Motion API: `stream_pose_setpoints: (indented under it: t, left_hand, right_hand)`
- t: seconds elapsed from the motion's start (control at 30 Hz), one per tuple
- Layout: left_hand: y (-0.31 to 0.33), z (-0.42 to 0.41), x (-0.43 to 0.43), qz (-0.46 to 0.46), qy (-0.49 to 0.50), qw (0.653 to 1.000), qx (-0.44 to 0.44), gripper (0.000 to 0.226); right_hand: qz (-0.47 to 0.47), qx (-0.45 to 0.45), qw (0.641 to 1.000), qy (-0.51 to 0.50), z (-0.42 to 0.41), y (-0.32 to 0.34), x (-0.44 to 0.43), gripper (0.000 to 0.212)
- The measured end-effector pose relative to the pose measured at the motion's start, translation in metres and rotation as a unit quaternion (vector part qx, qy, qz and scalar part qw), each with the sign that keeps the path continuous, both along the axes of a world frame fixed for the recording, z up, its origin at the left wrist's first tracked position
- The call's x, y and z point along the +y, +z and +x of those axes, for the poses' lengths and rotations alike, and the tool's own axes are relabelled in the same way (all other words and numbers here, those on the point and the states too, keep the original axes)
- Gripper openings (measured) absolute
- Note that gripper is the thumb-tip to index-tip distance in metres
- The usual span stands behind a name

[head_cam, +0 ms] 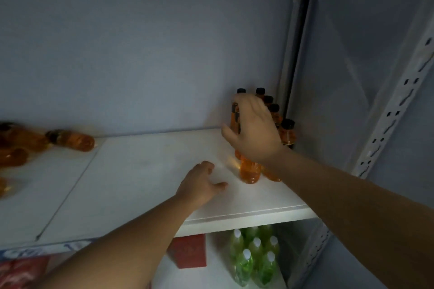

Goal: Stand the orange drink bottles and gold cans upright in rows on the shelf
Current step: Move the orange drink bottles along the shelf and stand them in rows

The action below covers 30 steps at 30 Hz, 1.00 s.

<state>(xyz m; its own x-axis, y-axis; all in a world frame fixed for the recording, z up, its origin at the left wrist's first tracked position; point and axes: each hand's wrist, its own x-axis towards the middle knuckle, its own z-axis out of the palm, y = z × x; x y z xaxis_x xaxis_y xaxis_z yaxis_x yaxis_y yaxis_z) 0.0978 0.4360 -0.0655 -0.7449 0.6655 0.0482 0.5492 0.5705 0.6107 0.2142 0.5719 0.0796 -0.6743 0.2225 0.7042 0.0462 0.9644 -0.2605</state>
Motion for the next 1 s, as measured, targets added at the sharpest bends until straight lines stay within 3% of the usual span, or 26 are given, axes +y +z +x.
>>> stream_pose_setpoints:
  t: [0.2, 0.47, 0.77, 1.0]
  left_hand:
    - [0.010, -0.019, -0.100, -0.016, 0.089, 0.995, 0.029, 0.061]
    - [0.017, -0.060, -0.255, -0.020, 0.197, 0.980, 0.011, 0.048]
    - [0.014, -0.114, -0.409, -0.003, 0.277, 0.961, -0.016, 0.041]
    - [0.014, -0.159, -0.471, 0.104, 0.359, 0.926, -0.058, 0.051]
  right_hand:
    - [0.009, -0.111, 0.989, 0.097, -0.050, -0.024, -0.067, 0.062]
    - [-0.036, -0.259, 0.956, 0.135, -0.123, -0.054, -0.173, 0.072]
    - [-0.032, -0.331, 0.933, 0.139, -0.201, -0.083, -0.308, 0.071]
    - [-0.018, -0.353, 0.926, 0.129, -0.239, -0.100, -0.359, 0.069]
